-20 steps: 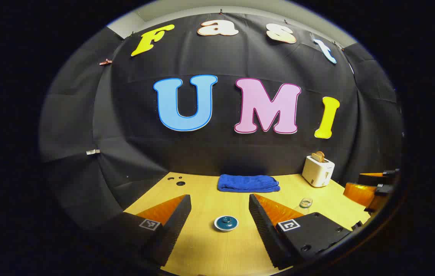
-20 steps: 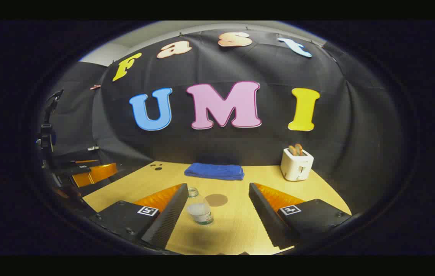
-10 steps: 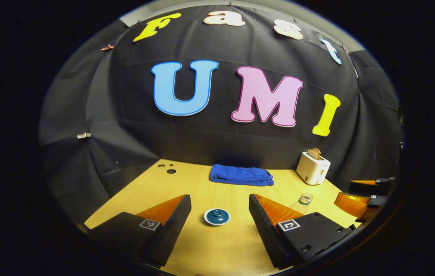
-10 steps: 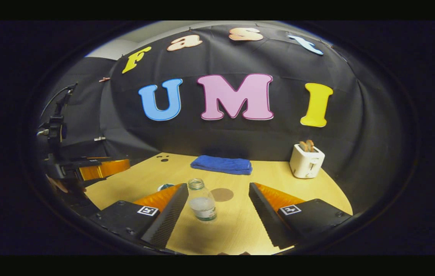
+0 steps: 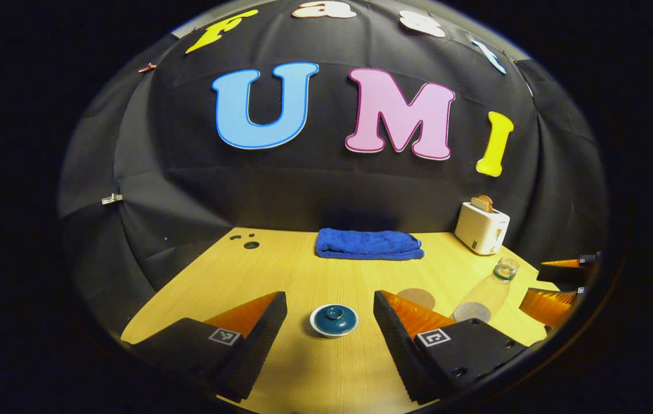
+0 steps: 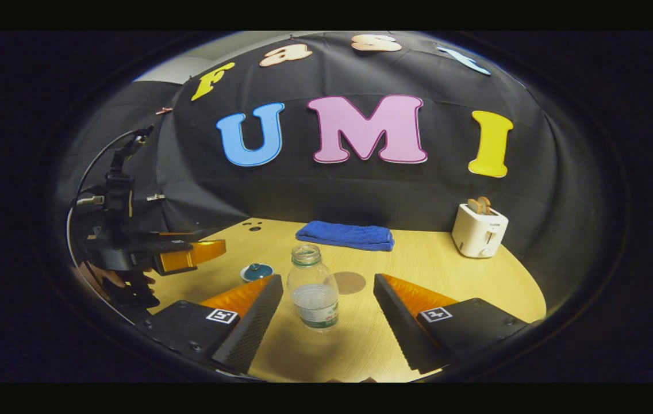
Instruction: Open the teacup lid with one hand, grasp the water bottle and pour water into the teacup with the other hand; after pouring, place the water bottle on the coaster and then close the teacup lid.
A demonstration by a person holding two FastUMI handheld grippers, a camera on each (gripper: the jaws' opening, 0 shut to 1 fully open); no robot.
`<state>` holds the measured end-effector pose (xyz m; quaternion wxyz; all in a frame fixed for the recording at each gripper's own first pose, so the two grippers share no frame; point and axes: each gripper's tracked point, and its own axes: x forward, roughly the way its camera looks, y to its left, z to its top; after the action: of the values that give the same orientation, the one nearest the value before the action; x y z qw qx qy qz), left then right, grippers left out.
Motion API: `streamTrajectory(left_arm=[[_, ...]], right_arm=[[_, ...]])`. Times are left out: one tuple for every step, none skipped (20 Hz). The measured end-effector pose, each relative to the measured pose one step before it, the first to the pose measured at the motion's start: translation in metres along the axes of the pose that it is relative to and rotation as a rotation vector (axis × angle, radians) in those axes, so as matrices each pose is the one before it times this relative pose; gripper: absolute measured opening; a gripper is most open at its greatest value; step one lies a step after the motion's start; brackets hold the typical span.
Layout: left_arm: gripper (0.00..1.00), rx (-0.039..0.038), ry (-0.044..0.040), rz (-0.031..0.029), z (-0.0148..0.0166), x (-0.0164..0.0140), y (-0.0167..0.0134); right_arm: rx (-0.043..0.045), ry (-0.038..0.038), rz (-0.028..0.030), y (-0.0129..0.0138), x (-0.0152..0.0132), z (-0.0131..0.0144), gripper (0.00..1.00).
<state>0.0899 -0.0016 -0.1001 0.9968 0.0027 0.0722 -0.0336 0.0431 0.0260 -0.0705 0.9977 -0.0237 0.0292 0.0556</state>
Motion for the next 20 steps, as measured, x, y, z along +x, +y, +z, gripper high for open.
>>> streamTrajectory(left_arm=[[0.96, 0.00444, 0.00104, -0.00482, -0.00307, 0.00637, 0.00023], [0.96, 0.00369, 0.00025, -0.00404, -0.00468, 0.00786, 0.00007], [0.95, 0.00314, -0.00132, -0.00356, -0.00225, 0.00800, 0.00045], [0.95, 0.00178, 0.00144, -0.00384, -0.00453, 0.00898, 0.00020], [0.95, 0.00134, 0.00143, -0.00197, -0.00350, 0.00897, 0.00039], [0.95, 0.00133, 0.00278, -0.00197, -0.00280, 0.00802, 0.00089], [0.95, 0.00206, -0.00141, -0.00658, -0.00241, 0.00740, -0.00068], [0.94, 0.00458, -0.00194, -0.00555, -0.00463, 0.00835, -0.00271], [0.92, 0.00500, -0.00202, -0.00494, -0.00232, 0.00688, -0.00100], [0.91, 0.00197, 0.00353, -0.00812, -0.00664, 0.00641, -0.00163], [0.89, 0.00043, 0.00702, -0.01014, -0.00505, 0.00544, -0.00235], [0.88, 0.00160, 0.00417, -0.00577, -0.00529, 0.00309, -0.00085], [0.83, 0.00357, 0.00235, -0.00111, -0.00333, 0.00332, 0.00024], [0.82, 0.00529, 0.00367, -0.00048, -0.00461, 0.00239, -0.00012], [0.79, 0.00445, 0.00653, -0.00485, -0.00638, 0.00380, -0.00033], [0.78, 0.00249, 0.00297, -0.00441, -0.00263, 0.00134, -0.00070], [0.78, 0.00322, 0.00363, -0.00334, -0.00337, 0.00227, -0.00076], [0.74, 0.00566, 0.00132, -0.00086, -0.00052, 0.00059, 0.00047], [0.72, 0.00481, -0.00056, 0.00224, -0.00231, 0.00132, 0.00065], [0.69, -0.00117, -0.00150, 0.00126, -0.00012, 0.00156, 0.00032]], right_arm=[[0.00104, 0.00188, 0.00430, 0.00134, 0.00275, -0.00195, 0.99], [-0.00165, 0.00393, 0.00191, 0.00070, 0.00335, -0.00289, 0.99], [-0.00286, 0.00331, 0.00325, 0.00032, 0.00272, -0.00224, 0.99], [-0.00272, 0.00277, 0.00129, 0.00055, 0.00221, -0.00325, 0.99], [-0.00151, 0.00421, 0.00138, 0.00051, 0.00300, -0.00280, 0.99], [-0.00125, 0.00556, 0.00041, 0.00021, 0.00275, -0.00363, 0.99], [-0.00062, 0.00523, 0.00041, 0.00006, 0.00183, -0.00280, 0.99], [0.00096, 0.00320, -0.00183, 0.00049, 0.00169, -0.00297, 0.99], [0.00119, 0.00163, -0.00012, 0.00033, 0.00129, -0.00278, 0.99], [-0.00101, 0.00487, -0.00214, 0.00015, 0.00150, -0.00438, 0.98], [-0.00098, 0.00755, -0.00401, -0.00111, 0.00172, -0.00545, 0.99], [0.00325, 0.00605, -0.00102, -0.00036, 0.00058, -0.00429, 0.99], [0.00564, 0.00670, 0.00069, -0.00034, 0.00184, -0.00337, 0.99], [0.00435, 0.00814, -0.00023, -0.00038, 0.00100, -0.00394, 0.98], [0.00340, 0.00442, -0.00206, -0.00032, 0.00182, -0.00296, 0.98], [0.00357, 0.00143, -0.00224, -0.00032, 0.00124, -0.00214, 0.98], [0.00337, 0.00151, 0.00082, -0.00076, 0.00136, -0.00086, 0.98], [0.00187, 0.00128, 0.00231, 0.00119, 0.00218, -0.00070, 0.98], [-0.00004, -0.00079, 0.00295, 0.00184, 0.00080, -0.00041, 0.98], [-0.00170, -0.00200, 0.00286, 0.00094, 0.00146, 0.00058, 0.98]])
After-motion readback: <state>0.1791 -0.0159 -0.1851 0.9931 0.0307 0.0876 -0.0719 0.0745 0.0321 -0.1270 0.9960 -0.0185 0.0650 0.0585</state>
